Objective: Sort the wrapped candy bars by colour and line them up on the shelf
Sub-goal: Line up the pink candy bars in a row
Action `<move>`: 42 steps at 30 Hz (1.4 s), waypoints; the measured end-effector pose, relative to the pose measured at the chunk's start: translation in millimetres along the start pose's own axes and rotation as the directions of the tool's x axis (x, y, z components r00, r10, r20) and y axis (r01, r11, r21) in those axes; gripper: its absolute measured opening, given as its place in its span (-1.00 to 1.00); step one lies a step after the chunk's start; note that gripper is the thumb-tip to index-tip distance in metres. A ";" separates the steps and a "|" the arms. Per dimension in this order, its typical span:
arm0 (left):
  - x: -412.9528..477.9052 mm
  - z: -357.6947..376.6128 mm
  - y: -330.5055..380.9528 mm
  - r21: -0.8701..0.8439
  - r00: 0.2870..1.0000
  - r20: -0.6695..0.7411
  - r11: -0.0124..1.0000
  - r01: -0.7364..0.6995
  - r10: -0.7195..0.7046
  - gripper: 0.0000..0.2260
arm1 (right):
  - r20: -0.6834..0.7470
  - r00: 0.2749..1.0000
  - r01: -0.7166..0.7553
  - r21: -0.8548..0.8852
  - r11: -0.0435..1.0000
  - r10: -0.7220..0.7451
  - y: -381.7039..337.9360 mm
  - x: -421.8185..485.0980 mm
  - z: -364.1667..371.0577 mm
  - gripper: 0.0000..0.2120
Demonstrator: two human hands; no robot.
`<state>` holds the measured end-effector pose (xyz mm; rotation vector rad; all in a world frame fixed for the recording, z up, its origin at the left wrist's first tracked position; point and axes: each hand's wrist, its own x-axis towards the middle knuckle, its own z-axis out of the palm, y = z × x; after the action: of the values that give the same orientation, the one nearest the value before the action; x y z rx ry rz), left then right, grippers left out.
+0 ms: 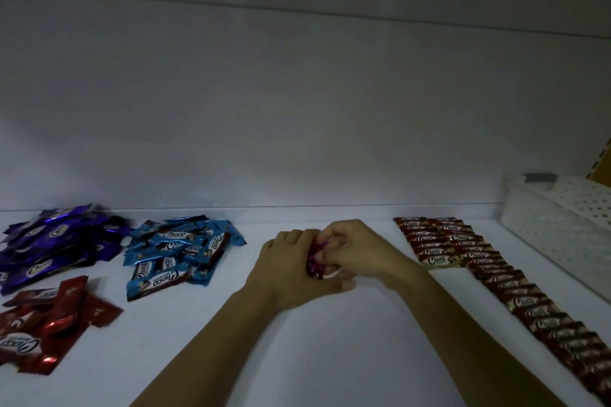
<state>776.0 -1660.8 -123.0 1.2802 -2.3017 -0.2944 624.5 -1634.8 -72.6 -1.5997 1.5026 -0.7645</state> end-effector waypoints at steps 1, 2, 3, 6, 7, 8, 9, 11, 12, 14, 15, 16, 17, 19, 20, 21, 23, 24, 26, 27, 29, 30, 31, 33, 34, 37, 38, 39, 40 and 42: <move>0.4 0.4 0.7 -0.002 1.000 -0.018 1.000 0.004 -0.004 -0.37 | -0.019 0.999 0.028 -0.026 0.999 -0.028 1.3 2.1 3.0 -0.82; 0.8 0.4 1.2 -0.002 0.999 -0.038 1.000 0.009 -0.009 -0.44 | -0.043 0.997 0.055 -0.052 0.997 -0.058 2.6 4.7 4.9 -0.84; 1.0 0.2 1.5 0.004 0.998 -0.058 1.000 0.012 -0.012 -0.49 | -0.066 0.995 0.071 -0.057 0.996 -0.075 4.0 7.4 5.4 -0.85; -0.3 -1.7 3.8 0.042 0.995 -0.099 0.999 0.018 -0.013 -0.59 | -0.133 0.987 0.089 -0.012 0.996 -0.090 8.3 10.1 4.0 -0.83; -0.5 -2.3 4.2 0.063 0.994 -0.107 0.998 0.012 -0.005 -0.63 | -0.162 0.981 0.099 -0.030 0.995 -0.102 9.1 9.7 3.3 -0.80; -0.8 -2.6 4.6 0.088 0.994 -0.111 0.996 0.005 0.005 -0.65 | -0.191 0.974 0.113 -0.059 0.992 -0.122 10.4 9.8 2.1 -0.77; -0.9 -2.4 4.4 0.108 0.994 -0.112 0.994 0.002 0.011 -0.66 | -0.211 0.967 0.128 -0.087 0.988 -0.144 11.7 10.4 1.3 -0.76; -0.3 -1.1 3.2 0.130 0.992 -0.124 0.991 0.007 0.009 -0.66 | -0.226 0.958 0.154 -0.111 0.982 -0.176 12.9 10.9 3.3 -0.76; 0.5 -1.2 3.3 0.135 0.991 -0.137 0.991 0.012 0.007 -0.66 | -0.237 0.954 0.160 -0.112 0.981 -0.182 13.2 11.6 4.9 -0.78; 1.6 -2.7 4.3 0.101 0.986 -0.164 0.994 0.029 -0.013 -0.69 | -0.276 0.944 0.155 -0.110 0.982 -0.180 14.7 13.8 7.2 -0.79; 2.3 -4.2 3.7 0.038 0.982 -0.181 0.998 0.052 -0.044 -0.72 | -0.299 0.939 0.147 -0.104 0.984 -0.172 15.2 14.5 7.2 -0.78; 2.6 -6.3 2.3 -0.078 0.974 -0.201 0.993 0.089 -0.103 -0.76 | -0.326 0.931 0.143 -0.096 0.985 -0.166 15.8 15.3 6.5 -0.77; 2.8 -9.2 0.5 -0.235 0.960 -0.213 0.963 0.132 -0.183 -0.80 | -0.348 0.924 0.138 -0.091 0.986 -0.161 17.3 16.4 5.2 -0.76; 2.9 -14.7 -2.8 -0.550 0.917 -0.217 0.818 0.169 -0.335 -0.88 | -0.349 0.925 0.127 -0.091 0.988 -0.151 19.2 17.4 2.7 -0.79; 2.9 -17.0 -4.1 -0.660 0.895 -0.222 0.736 0.154 -0.386 -0.90 | -0.323 0.934 0.130 -0.094 0.987 -0.153 19.7 17.7 3.1 -0.83; 3.3 -19.0 -4.9 -0.744 0.874 -0.228 0.656 0.128 -0.429 -0.89 | -0.271 0.949 0.139 -0.100 0.985 -0.162 20.2 17.2 5.2 -0.89; 4.1 -23.5 -5.2 -0.855 0.835 -0.225 0.513 0.079 -0.503 -0.88 | -0.121 0.973 0.170 -0.196 0.966 -0.196 23.8 16.1 11.7 -0.70; 4.7 -25.3 -5.5 -0.885 0.820 -0.215 0.461 0.066 -0.531 -0.90 | -0.051 0.975 0.191 -0.297 0.936 -0.215 26.0 15.9 15.5 -0.59; 6.0 -27.9 -6.5 -0.917 0.808 -0.182 0.392 0.066 -0.561 -0.96 | 0.009 0.959 0.256 -0.464 0.848 -0.285 27.7 14.4 22.6 -0.60; 6.3 -29.5 -6.1 -0.928 0.807 -0.167 0.367 0.065 -0.567 -0.99 | -0.009 0.944 0.282 -0.491 0.824 -0.329 27.0 14.6 23.8 -0.70; 5.6 -29.8 -4.7 -0.938 0.807 -0.167 0.344 0.048 -0.567 -0.92 | -0.070 0.918 0.293 -0.546 0.785 -0.391 24.6 15.4 22.3 -0.87; 5.1 -29.1 -3.8 -0.936 0.806 -0.174 0.349 0.043 -0.566 -0.89 | -0.102 0.912 0.276 -0.563 0.779 -0.397 23.5 15.2 21.3 -0.87; 4.3 -28.7 -2.5 -0.932 0.805 -0.182 0.360 0.041 -0.565 -0.87 | -0.134 0.916 0.255 -0.536 0.805 -0.379 23.1 14.8 19.5 -0.85; 3.7 -26.9 -1.2 -0.923 0.806 -0.199 0.382 0.037 -0.558 -0.87 | -0.134 0.939 0.236 -0.422 0.876 -0.318 22.9 13.7 15.0 -0.84; 3.6 -25.6 -1.1 -0.922 0.809 -0.205 0.385 0.028 -0.551 -0.88 | -0.090 0.951 0.241 -0.387 0.890 -0.296 22.3 11.8 13.2 -0.78; 3.8 -23.8 1.3 -0.920 0.820 -0.231 0.391 -0.009 -0.523 -0.91 | 0.039 0.961 0.268 -0.356 0.895 -0.272 19.3 8.7 11.3 -0.81; 3.4 -23.2 2.0 -0.920 0.821 -0.241 0.390 -0.025 -0.517 -0.92 | 0.049 0.963 0.267 -0.333 0.904 -0.266 16.2 7.3 12.1 -0.88; 3.2 -22.3 2.5 -0.920 0.821 -0.249 0.390 -0.036 -0.513 -0.93 | 0.037 0.963 0.264 -0.316 0.912 -0.266 12.7 6.1 13.0 -0.89; 3.2 -20.9 2.5 -0.918 0.822 -0.256 0.395 -0.041 -0.509 -0.94 | 0.004 0.963 0.259 -0.304 0.917 -0.271 10.3 6.1 13.1 -0.85; 3.4 -19.6 1.8 -0.910 0.827 -0.260 0.414 -0.037 -0.499 -0.94 | -0.100 0.945 0.250 -0.398 0.883 -0.312 7.6 6.0 8.1 -0.80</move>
<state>783.2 -1661.7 -104.5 0.9066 -1.1133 -1.0054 628.2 -1639.5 -83.8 -2.1292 1.6262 -0.8121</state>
